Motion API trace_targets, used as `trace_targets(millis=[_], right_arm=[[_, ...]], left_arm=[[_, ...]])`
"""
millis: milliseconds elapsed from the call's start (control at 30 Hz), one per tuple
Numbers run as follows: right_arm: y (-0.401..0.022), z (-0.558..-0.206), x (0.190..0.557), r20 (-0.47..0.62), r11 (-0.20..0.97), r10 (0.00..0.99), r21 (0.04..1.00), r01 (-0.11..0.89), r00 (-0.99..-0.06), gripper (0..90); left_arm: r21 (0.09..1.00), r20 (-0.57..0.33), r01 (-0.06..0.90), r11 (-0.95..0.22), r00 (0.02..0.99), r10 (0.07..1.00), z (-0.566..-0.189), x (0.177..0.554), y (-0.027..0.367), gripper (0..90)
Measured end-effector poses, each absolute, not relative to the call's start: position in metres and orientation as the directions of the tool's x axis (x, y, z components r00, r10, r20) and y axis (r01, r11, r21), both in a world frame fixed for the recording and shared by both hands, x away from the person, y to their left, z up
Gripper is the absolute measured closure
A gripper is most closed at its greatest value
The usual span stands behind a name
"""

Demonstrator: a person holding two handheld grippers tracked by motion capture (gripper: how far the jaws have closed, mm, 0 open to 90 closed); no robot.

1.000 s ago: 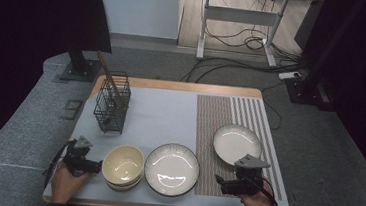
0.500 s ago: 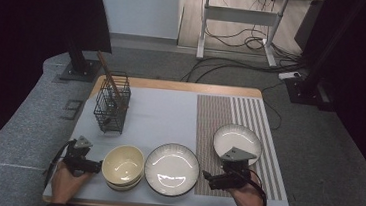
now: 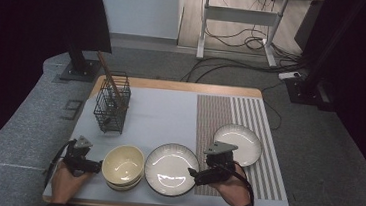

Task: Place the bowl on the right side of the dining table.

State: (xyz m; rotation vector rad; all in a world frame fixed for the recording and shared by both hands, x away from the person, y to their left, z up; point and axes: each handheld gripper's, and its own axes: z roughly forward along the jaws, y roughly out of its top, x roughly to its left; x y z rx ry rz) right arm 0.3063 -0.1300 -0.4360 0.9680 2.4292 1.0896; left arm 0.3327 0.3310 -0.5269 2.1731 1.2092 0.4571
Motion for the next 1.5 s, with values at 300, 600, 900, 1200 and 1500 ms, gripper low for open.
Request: trace_targets(millis=[300, 600, 900, 1200, 1500], right_arm=[[-0.111, -0.428, 0.313, -0.001, 0.505, 0.657, 0.743, 0.439, -0.754, 0.0], [-0.091, -0.422, 0.320, -0.005, 0.527, 0.625, 0.740, 0.417, -0.781, 0.0], [-0.075, -0.417, 0.325, -0.027, 0.550, 0.613, 0.732, 0.402, -0.789, 4.1], [-0.059, -0.404, 0.330, -0.005, 0.544, 0.593, 0.740, 0.396, -0.805, 6.4], [-0.042, -0.395, 0.335, 0.007, 0.545, 0.571, 0.744, 0.386, -0.821, 12.0]], left_arm=[[0.652, 0.008, 0.643, -0.402, 0.525, 0.851, -0.527, 0.333, 0.331, 0.0], [0.652, 0.007, 0.643, -0.402, 0.525, 0.851, -0.527, 0.333, 0.331, 0.0], [0.653, 0.009, 0.642, -0.402, 0.524, 0.852, -0.527, 0.333, 0.331, 0.0], [0.653, 0.008, 0.642, -0.401, 0.524, 0.852, -0.527, 0.333, 0.331, 0.0], [0.653, 0.007, 0.643, -0.401, 0.524, 0.851, -0.527, 0.333, 0.331, 0.0]])
